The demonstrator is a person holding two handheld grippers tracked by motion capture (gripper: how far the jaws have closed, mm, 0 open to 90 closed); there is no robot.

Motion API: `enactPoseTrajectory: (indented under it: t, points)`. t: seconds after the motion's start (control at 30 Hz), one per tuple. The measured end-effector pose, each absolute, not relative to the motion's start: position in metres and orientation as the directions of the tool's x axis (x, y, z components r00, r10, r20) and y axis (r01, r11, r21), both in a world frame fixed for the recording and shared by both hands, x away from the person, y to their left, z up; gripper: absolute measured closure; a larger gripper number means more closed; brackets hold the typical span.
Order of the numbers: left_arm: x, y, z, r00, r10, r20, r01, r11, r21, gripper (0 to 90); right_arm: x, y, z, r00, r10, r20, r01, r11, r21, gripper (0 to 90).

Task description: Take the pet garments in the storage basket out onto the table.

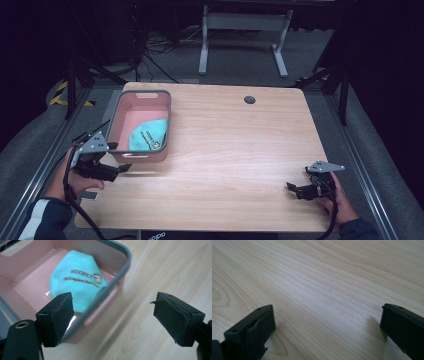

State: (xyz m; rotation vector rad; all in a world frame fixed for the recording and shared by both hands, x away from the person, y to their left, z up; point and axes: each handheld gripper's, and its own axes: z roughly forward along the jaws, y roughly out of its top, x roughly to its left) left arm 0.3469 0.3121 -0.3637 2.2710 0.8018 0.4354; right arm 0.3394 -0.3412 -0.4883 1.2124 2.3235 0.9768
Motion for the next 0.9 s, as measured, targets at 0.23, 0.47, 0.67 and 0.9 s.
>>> enactPoseTrajectory:
  t: [0.23, 0.47, 0.67, 0.9]
  points:
    - [0.385, 0.304, -0.352, 0.741, 0.661, 0.122, 0.446, -0.619, 0.646, 17.8, 0.339, -0.341, -0.488, -0.576, 0.818, 0.013, 0.581, 0.398, 0.71, 0.2]
    - [0.422, 0.293, -0.361, 0.742, 0.66, 0.114, 0.501, -0.66, 0.559, 17.7, 0.339, -0.341, -0.488, -0.575, 0.818, 0.014, 0.582, 0.397, 0.71, 0.2]
    - [0.452, 0.277, -0.371, 0.756, 0.649, 0.091, 0.538, -0.693, 0.481, 18.2, 0.339, -0.341, -0.488, -0.575, 0.818, 0.014, 0.582, 0.397, 0.71, 0.2]
    - [0.48, 0.255, -0.387, 0.764, 0.64, 0.079, 0.568, -0.726, 0.387, 17.1, 0.339, -0.341, -0.488, -0.575, 0.818, 0.013, 0.582, 0.397, 0.71, 0.2]
